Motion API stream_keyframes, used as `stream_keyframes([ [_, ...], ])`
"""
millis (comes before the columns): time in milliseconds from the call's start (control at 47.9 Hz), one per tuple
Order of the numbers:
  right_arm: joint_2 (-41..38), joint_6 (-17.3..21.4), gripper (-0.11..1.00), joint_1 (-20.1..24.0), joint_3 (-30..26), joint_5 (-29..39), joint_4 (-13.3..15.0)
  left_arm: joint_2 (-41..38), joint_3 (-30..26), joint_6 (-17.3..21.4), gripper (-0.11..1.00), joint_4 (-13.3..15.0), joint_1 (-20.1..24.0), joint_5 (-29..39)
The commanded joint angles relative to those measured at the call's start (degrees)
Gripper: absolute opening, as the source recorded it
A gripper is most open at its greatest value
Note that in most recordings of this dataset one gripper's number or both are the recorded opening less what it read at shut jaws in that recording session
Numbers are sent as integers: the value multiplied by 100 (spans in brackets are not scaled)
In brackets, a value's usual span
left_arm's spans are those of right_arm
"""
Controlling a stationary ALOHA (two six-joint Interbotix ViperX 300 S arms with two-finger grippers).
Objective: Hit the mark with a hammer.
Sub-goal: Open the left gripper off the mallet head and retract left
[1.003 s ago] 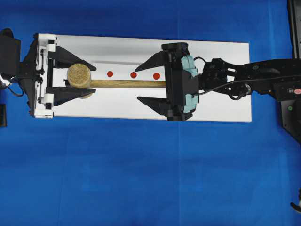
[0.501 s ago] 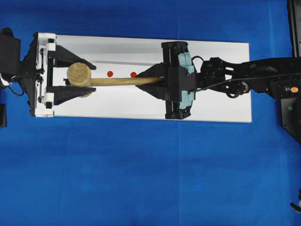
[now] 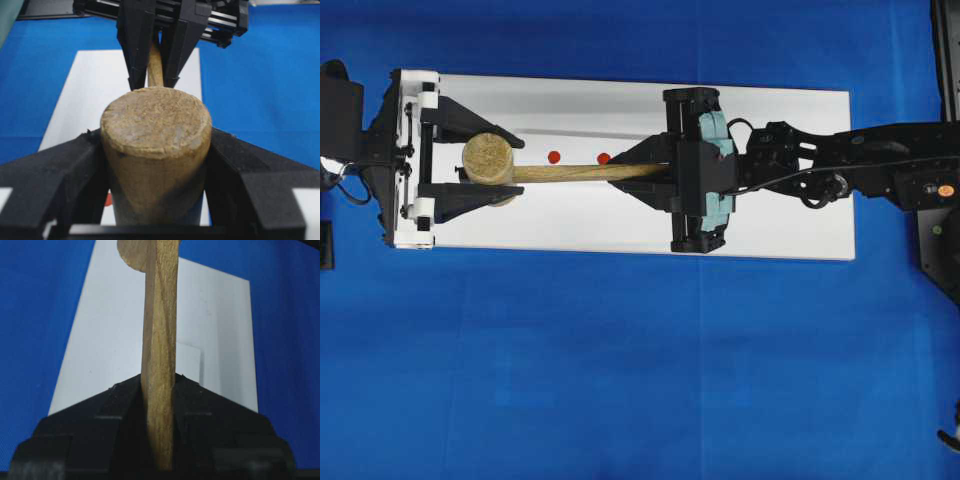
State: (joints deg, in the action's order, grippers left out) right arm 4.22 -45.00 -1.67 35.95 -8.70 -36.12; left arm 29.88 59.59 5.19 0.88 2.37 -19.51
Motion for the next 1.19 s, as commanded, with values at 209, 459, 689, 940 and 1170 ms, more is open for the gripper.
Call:
stream_keyframes([
  [209, 62, -18, 3, 18, -132, -35, -26, 88, -53, -18, 87, 0, -18, -44],
  [459, 105, -18, 2, 18, -70, -26, -79, 378, 123, -18, 84, 0, -18, -26],
  [689, 237, -18, 2, 18, 97, -26, -220, 1239, 519, -44, 84, 0, -18, 448],
  [940, 562, -18, 2, 18, 483, 97, -413, 2408, 773, -70, 83, 0, -18, 1784],
  [1170, 844, -18, 2, 18, 809, 97, -642, 3173, 976, -18, 82, 0, -18, 2435],
])
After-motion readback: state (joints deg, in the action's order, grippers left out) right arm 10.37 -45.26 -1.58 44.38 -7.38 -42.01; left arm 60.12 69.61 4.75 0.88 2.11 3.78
